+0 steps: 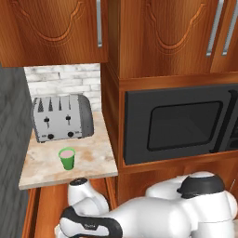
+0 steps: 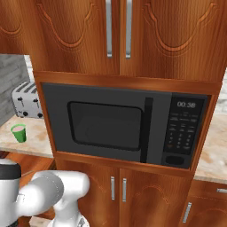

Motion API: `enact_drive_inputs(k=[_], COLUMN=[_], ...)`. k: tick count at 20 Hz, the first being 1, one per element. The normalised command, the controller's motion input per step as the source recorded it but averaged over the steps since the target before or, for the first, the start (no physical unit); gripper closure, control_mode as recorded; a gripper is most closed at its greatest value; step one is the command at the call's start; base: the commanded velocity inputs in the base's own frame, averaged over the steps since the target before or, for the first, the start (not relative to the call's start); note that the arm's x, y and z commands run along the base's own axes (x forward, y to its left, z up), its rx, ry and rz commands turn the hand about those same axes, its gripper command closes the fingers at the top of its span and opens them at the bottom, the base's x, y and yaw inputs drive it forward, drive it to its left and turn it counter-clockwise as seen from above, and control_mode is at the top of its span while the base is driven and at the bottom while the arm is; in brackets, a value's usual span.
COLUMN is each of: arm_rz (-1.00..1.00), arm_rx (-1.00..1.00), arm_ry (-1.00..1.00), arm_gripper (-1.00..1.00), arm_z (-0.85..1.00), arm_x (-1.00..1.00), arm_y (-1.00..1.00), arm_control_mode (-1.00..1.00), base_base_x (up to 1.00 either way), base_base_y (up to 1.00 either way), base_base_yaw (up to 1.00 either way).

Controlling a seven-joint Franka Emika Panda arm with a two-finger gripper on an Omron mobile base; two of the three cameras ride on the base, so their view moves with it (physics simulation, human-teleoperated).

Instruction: Pick up the straw from the left drawer and put it inside the smoothie cup.

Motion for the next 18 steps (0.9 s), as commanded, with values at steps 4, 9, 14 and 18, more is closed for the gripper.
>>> enact_drive_inputs(k=[4,9,14,18], arm_rz=[0.0,-0.1,-0.16,-0.28], arm_rx=[0.17,0.12,-0.05,-0.03], arm_ry=[0.02,-0.04,0.04,0.06], arm_gripper=[-1.0,-1.0,-1.0,-1.0], arm_z=[-0.36,0.04,0.98,0.67], arm_x=[-1.0,-1.0,0.1,0.58], arm_y=[0.0,-0.04,0.0,0.0], arm_control_mode=[-1.0,-1.0,-1.0,-1.0], base_base_x=[0.0,0.0,0.0,0.0], base_base_y=[0.0,0.0,0.0,0.0], base_base_yaw=[0.0,0.0,0.0,0.0])
